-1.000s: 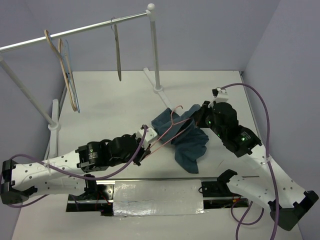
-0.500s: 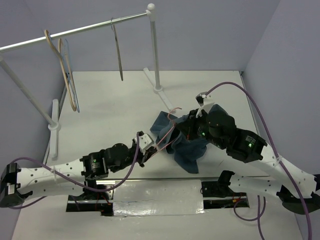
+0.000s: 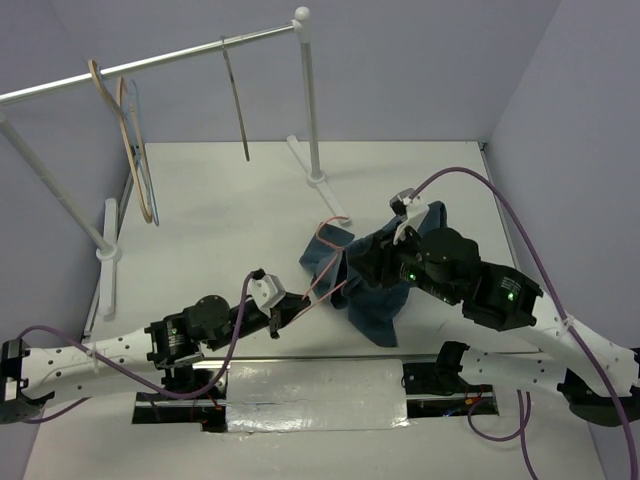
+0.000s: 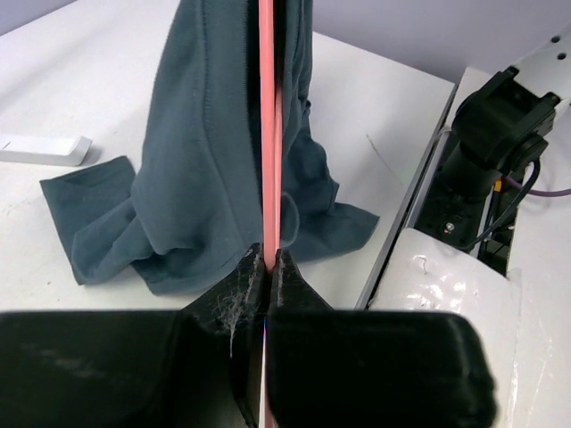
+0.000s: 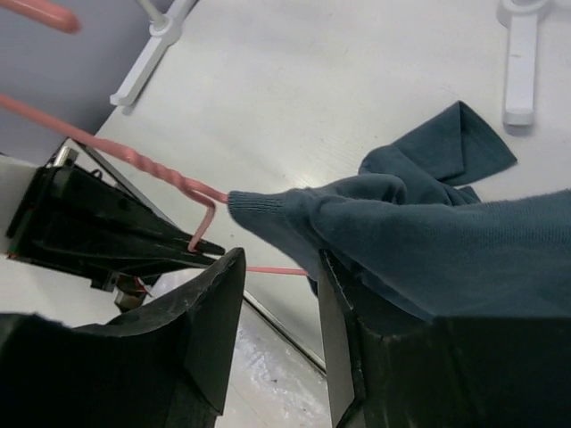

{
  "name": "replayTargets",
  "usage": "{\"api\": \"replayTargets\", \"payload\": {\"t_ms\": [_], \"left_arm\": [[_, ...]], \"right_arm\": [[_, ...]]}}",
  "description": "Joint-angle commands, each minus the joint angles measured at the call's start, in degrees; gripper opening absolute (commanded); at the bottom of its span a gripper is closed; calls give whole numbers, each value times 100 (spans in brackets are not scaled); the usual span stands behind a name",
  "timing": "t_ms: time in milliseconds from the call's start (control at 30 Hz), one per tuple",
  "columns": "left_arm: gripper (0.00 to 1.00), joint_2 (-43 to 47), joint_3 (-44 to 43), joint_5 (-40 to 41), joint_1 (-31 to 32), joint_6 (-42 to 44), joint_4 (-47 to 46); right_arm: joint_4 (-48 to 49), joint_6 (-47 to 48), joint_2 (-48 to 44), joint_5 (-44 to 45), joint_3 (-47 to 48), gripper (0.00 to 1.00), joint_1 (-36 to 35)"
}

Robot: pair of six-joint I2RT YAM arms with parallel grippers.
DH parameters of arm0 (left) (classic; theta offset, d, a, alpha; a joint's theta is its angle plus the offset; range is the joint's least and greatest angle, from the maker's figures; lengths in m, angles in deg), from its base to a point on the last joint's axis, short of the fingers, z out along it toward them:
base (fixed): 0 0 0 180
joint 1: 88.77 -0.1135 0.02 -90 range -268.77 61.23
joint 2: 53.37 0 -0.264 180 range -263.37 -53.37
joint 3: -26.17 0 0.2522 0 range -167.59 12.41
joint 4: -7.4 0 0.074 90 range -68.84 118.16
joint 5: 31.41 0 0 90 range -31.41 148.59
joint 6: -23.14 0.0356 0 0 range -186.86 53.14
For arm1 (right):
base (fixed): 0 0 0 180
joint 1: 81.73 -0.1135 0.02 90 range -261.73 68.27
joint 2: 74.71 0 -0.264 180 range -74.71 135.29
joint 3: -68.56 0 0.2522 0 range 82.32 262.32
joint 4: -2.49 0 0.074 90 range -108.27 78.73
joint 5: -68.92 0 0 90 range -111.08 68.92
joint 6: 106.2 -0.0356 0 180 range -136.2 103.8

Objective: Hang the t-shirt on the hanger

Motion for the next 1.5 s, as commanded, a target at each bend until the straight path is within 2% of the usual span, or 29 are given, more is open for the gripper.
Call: {"api": "replayTargets", "payload": {"t_ms": [0, 33, 133, 233, 400, 533, 633, 900, 1033, 1167, 1333, 1433, 1467], "left_arm": [[0, 115, 5, -210, 23, 101, -768], [0, 115, 22, -236, 23, 101, -768], [0, 220, 93, -332, 23, 49, -786], [0, 422, 128, -368, 23, 31, -585], [0, 896, 198, -587, 23, 48, -250], [0, 1195, 225, -860, 23, 66, 13], [0, 1354, 233, -1018, 23, 101, 250], [0, 1460, 269, -1316, 23, 110, 295], [0, 1424, 269, -1431, 32, 110, 304], [0, 1477, 295, -1493, 23, 110, 286], [0, 1565, 330, -1651, 32, 127, 181], [0, 1591, 330, -1695, 32, 127, 146], [0, 1591, 330, -1695, 32, 127, 146]], "right_arm": [[223, 363, -43, -383, 378, 46, -77], [188, 399, 2, -419, 448, 52, -138], [39, 627, 125, -534, 790, 54, -287], [-49, 1083, 178, -683, 1072, 56, -401], [-603, 2188, 520, -657, 2162, 56, -455], [-647, 3506, 468, -876, 2032, 57, -455], [-971, 4079, 494, -1175, 1961, 57, -455], [-1490, 4705, 819, -2396, 2075, 57, -463], [-1991, 4785, 1205, -2520, 2259, 57, -455], [-1896, 4855, 1189, -2590, 1997, 56, -455], [-1729, 4873, 1118, -2643, 1592, 53, -455], [-1606, 4838, 1110, -2836, 1460, 43, -446], [-1562, 4820, 1092, -2898, 1434, 30, -454]]}}
